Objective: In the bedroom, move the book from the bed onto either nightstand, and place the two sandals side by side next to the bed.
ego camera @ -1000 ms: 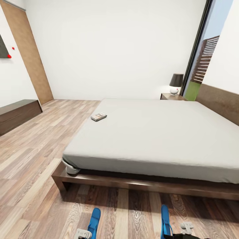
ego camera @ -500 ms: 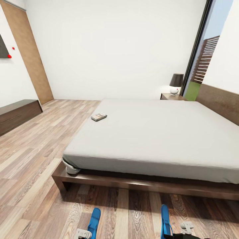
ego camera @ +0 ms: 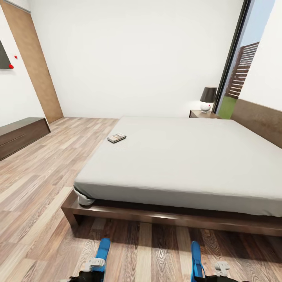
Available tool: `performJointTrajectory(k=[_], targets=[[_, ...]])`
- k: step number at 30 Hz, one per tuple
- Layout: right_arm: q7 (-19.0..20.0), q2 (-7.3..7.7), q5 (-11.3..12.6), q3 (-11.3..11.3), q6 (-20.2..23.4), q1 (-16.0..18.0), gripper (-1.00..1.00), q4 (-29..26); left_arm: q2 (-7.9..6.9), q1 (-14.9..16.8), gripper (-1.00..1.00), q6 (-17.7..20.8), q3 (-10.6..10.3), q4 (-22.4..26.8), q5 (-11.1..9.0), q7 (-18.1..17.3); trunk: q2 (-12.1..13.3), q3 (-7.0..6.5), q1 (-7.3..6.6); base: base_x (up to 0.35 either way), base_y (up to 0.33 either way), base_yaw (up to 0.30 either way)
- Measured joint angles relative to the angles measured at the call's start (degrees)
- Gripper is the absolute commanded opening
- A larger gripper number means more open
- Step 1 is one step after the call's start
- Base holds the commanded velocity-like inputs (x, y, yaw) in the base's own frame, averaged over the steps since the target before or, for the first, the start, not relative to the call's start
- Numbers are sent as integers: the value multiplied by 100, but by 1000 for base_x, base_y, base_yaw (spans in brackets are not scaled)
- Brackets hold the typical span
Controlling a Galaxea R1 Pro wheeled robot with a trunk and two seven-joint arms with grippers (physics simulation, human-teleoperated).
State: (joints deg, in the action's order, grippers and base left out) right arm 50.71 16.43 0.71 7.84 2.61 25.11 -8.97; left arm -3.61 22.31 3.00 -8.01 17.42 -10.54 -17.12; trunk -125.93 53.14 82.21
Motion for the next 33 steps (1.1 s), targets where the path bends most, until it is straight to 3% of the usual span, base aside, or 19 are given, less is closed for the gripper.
performJointTrajectory(k=[1,3,6,8,9,11,14,16,17,19,23,27,33], targets=[[0,0,0,0,3,0,-100,0,-16,3,-100,451,-17,482,10,276,0,0,0,0,0,0],[7,1,0,3,10,0,-100,0,-78,11,-100,1245,4,1217,9,507,0,0,0,0,0,0],[16,11,10,20,24,0,-100,0,-295,210,-100,2124,212,1612,28,632,0,0,0,0,0,0],[17,33,13,29,35,-1,-100,1,-363,294,-100,2309,453,1647,31,715,0,0,0,0,0,0],[22,84,13,37,43,0,-100,1,-384,323,-100,2357,626,1649,36,757,0,0,0,0,0,0],[60,208,17,41,51,0,-100,0,-388,339,-100,2363,750,1629,30,786,0,1,0,0,0,0],[484,601,133,68,66,2,-100,-2,-386,347,-100,2290,807,1464,40,803,0,1,0,0,0,0],[996,862,410,100,104,2,-100,-4,-378,350,-100,2160,816,1319,40,806,0,1,0,0,0,0],[1333,1009,665,107,227,1,-100,-7,-371,350,-100,2064,820,1259,39,808,0,1,0,0,0,0],[1637,1143,926,62,565,0,-100,-20,-359,352,-100,1999,818,1219,39,808,0,1,0,0,0,0],[1845,1231,1082,63,1232,0,-100,-71,-342,352,-100,1950,817,1192,11,803,0,1,0,0,0,0],[1862,1254,1112,-1,1269,-1,-100,-20,-340,352,-100,1950,817,1189,1,801,0,1,0,0,0,0],[1847,1259,1111,-30,1248,0,-100,2,-340,352,-100,1954,823,1185,-4,801,-239,108,131,0,0,0]])
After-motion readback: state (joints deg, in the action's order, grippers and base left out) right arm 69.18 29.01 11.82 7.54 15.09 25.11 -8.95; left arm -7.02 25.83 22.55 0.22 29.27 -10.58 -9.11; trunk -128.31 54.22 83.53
